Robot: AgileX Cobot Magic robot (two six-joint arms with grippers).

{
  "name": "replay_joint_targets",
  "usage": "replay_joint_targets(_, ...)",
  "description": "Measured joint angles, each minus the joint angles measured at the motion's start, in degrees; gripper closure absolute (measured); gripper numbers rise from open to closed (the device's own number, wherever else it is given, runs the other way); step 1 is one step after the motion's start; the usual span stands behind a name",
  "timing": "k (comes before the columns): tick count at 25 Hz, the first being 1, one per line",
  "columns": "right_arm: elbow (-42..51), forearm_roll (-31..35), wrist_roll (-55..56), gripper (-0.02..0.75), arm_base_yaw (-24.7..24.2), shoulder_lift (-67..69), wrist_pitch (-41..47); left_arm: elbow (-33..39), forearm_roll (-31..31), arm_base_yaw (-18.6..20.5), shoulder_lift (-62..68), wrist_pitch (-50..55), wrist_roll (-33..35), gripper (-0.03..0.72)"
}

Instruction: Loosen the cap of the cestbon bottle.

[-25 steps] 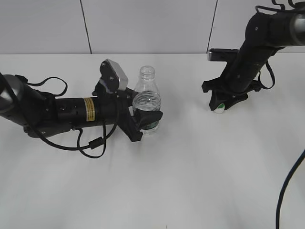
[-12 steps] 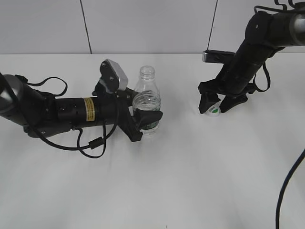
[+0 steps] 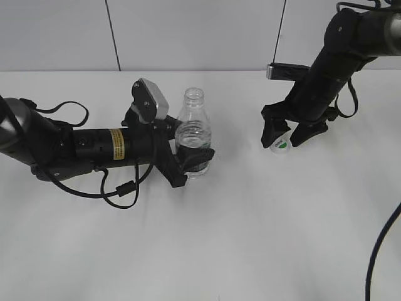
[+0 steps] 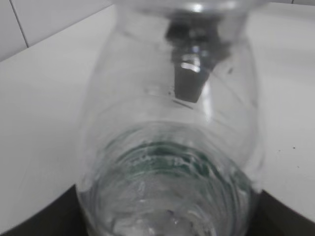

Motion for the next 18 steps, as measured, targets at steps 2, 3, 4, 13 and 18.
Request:
replay_joint_targets(2,0.0,0.0,-0.1,0.16,0.0,-0.3,0.1,0.0,0.1,0.1,0.0,-0.5,0.0,0.199)
replay_joint_targets(3,0.0,0.0,-0.1,0.16,0.0,-0.3,0.1,0.0,0.1,0.1,-0.1,-1.1,0.0,0.162)
replay_joint_targets(4,0.0,0.0,-0.1,0.16,0.0,-0.5,0.2,0.0,0.0,0.1,-0.1,-1.3,0.0,0.132)
replay_joint_targets(13,0.0,0.0,-0.1,0.159,0.0,-2.0,1.4,0.0,5.9,2.0,-0.2,-1.5,-0.1,0.098)
replay_joint_targets(18,0.0,0.0,-0.1,0.159,0.0,-2.4,3.5,0.0,12.8,4.3,-0.7,-1.5,-3.2,0.098)
